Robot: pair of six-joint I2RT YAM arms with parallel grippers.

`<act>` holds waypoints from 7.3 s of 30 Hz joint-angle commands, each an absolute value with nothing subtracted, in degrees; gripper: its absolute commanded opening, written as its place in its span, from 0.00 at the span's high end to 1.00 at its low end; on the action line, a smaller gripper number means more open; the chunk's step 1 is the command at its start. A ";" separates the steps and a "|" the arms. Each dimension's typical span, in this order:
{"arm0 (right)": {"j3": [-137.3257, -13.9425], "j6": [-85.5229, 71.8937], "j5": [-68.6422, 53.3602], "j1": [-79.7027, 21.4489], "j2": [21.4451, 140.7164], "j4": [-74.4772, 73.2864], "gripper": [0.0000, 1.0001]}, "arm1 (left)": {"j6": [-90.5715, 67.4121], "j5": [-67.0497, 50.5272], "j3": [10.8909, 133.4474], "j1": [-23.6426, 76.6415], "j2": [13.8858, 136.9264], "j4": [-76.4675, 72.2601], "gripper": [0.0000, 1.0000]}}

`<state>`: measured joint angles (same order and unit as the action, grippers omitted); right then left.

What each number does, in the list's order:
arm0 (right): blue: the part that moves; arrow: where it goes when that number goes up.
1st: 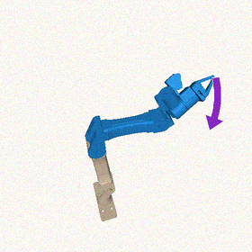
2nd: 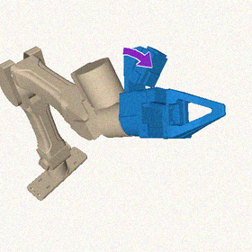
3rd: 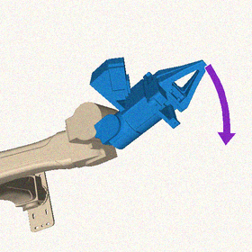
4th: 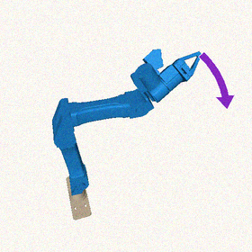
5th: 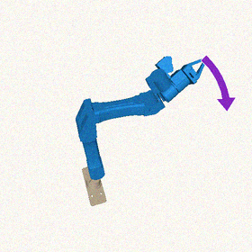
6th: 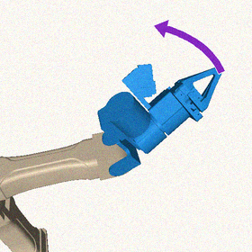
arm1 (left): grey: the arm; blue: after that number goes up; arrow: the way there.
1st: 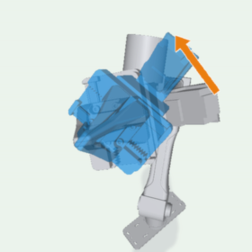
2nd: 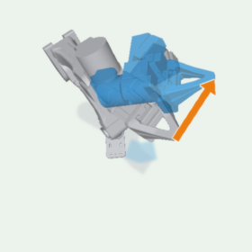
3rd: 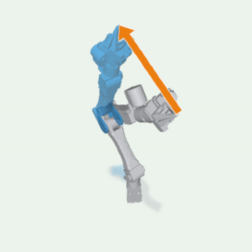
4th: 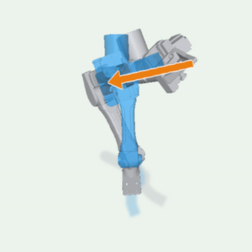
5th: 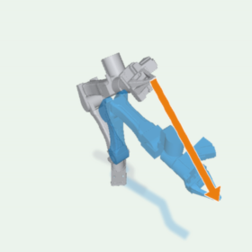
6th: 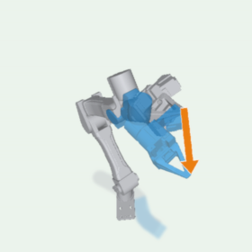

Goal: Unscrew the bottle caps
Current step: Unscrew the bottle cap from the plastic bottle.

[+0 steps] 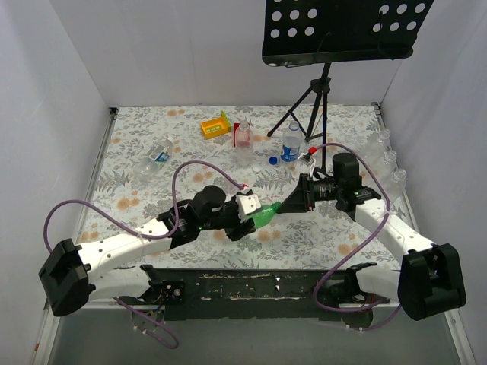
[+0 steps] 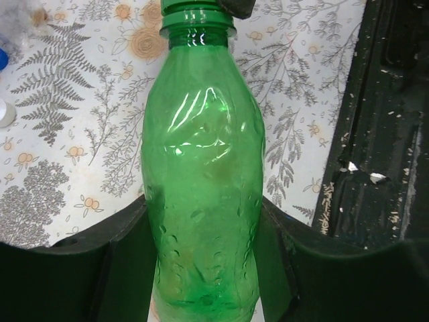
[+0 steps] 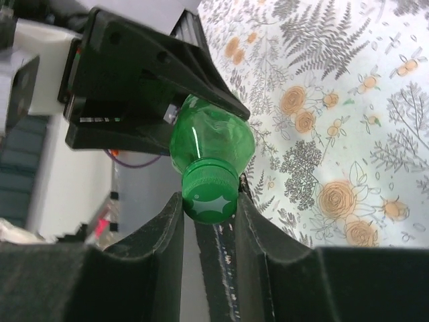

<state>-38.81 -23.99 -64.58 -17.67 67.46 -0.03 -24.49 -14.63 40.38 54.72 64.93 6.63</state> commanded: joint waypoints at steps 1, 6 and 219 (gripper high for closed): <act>-39.20 -12.62 -75.30 -18.11 65.04 1.86 0.97 | -26.10 -22.04 39.99 54.23 61.44 5.27 0.98; -45.77 22.76 -78.85 -18.54 65.56 -20.06 0.99 | -31.45 -38.71 42.18 49.85 62.49 8.70 0.97; -43.85 -1.26 -74.53 -15.91 71.90 -11.06 0.90 | -30.14 -11.50 36.48 57.92 66.10 -5.27 0.95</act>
<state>-42.22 -7.73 -69.04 -15.00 73.97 -10.37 -28.99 -10.63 35.62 57.87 68.99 -3.36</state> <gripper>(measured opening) 0.364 0.486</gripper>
